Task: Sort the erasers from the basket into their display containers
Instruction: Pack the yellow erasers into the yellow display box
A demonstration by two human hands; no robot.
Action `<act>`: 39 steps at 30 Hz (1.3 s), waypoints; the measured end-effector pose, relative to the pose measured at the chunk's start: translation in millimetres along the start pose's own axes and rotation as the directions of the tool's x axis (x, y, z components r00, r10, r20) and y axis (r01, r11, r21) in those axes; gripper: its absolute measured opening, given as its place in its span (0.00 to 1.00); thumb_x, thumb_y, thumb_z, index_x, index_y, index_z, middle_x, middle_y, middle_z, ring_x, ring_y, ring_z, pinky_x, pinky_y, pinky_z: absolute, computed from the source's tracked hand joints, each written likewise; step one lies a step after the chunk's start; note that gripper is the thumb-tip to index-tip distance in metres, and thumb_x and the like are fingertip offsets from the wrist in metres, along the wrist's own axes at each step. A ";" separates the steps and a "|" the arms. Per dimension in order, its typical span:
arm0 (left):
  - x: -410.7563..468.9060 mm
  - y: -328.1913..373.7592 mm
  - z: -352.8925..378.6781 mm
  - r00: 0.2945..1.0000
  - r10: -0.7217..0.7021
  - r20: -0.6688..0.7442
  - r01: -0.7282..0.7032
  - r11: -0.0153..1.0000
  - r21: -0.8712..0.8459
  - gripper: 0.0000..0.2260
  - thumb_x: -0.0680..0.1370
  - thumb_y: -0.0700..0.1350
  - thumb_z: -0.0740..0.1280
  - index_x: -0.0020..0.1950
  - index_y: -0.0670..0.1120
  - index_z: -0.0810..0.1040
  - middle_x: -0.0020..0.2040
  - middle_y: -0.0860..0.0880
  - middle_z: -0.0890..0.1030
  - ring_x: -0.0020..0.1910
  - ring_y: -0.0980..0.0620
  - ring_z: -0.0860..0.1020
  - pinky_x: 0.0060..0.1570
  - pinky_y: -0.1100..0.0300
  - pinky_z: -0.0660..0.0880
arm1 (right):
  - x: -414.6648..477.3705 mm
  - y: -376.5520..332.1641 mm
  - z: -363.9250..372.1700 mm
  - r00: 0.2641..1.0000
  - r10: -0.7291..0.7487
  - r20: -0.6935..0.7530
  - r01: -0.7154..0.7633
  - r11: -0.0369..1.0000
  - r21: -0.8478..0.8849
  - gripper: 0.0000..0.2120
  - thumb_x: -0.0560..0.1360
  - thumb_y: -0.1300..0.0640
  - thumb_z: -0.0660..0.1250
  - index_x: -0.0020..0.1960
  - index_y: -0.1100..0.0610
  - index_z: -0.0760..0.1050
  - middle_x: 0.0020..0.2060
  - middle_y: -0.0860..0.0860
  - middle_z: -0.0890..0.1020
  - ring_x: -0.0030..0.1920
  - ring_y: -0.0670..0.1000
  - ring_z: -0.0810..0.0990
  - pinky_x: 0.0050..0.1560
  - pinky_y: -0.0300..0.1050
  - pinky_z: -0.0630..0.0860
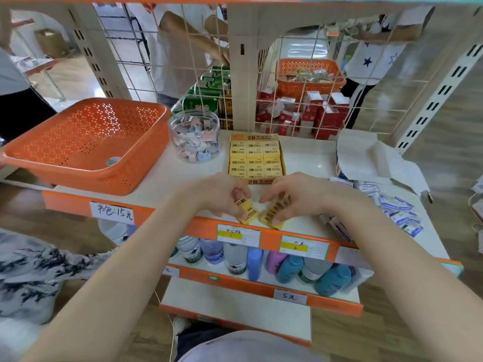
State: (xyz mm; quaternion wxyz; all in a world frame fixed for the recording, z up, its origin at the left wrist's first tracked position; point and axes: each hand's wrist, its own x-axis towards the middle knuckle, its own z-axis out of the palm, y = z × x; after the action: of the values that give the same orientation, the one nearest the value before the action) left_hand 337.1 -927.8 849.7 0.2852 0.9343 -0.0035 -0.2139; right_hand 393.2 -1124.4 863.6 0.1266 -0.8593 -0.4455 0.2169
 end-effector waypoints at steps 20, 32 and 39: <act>-6.0 -11.4 12.1 0.978 0.132 -0.159 -0.132 0.991 0.009 0.21 0.70 0.50 0.75 0.63 0.53 0.77 0.56 0.52 0.75 0.40 0.62 0.73 0.37 0.67 0.72 | 9.6 2.0 16.0 0.999 0.029 -0.041 -0.031 0.999 -0.045 0.22 0.70 0.48 0.73 0.61 0.51 0.77 0.54 0.49 0.76 0.53 0.48 0.74 0.56 0.45 0.72; -2.1 -20.3 18.2 0.938 0.106 -0.331 -0.090 0.994 0.062 0.24 0.73 0.46 0.73 0.68 0.49 0.73 0.56 0.50 0.76 0.43 0.58 0.70 0.41 0.71 0.62 | 19.6 9.2 30.1 0.931 0.024 -0.363 -0.060 0.994 -0.090 0.21 0.73 0.49 0.69 0.64 0.53 0.75 0.54 0.51 0.79 0.55 0.50 0.75 0.56 0.44 0.71; -4.0 -23.6 15.6 0.940 0.118 -0.320 -0.103 0.993 0.066 0.21 0.73 0.41 0.70 0.65 0.51 0.75 0.54 0.53 0.76 0.38 0.63 0.70 0.43 0.67 0.64 | 31.9 4.5 41.0 0.942 -0.070 -0.329 0.017 0.987 -0.161 0.24 0.73 0.53 0.68 0.69 0.53 0.70 0.63 0.49 0.76 0.61 0.54 0.71 0.63 0.47 0.67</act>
State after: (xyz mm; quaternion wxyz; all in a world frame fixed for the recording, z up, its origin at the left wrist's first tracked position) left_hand 324.6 -915.8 827.0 0.2709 0.9616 -0.0144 -0.0415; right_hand 392.7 -1099.7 817.6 0.1372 -0.8808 -0.4522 0.0302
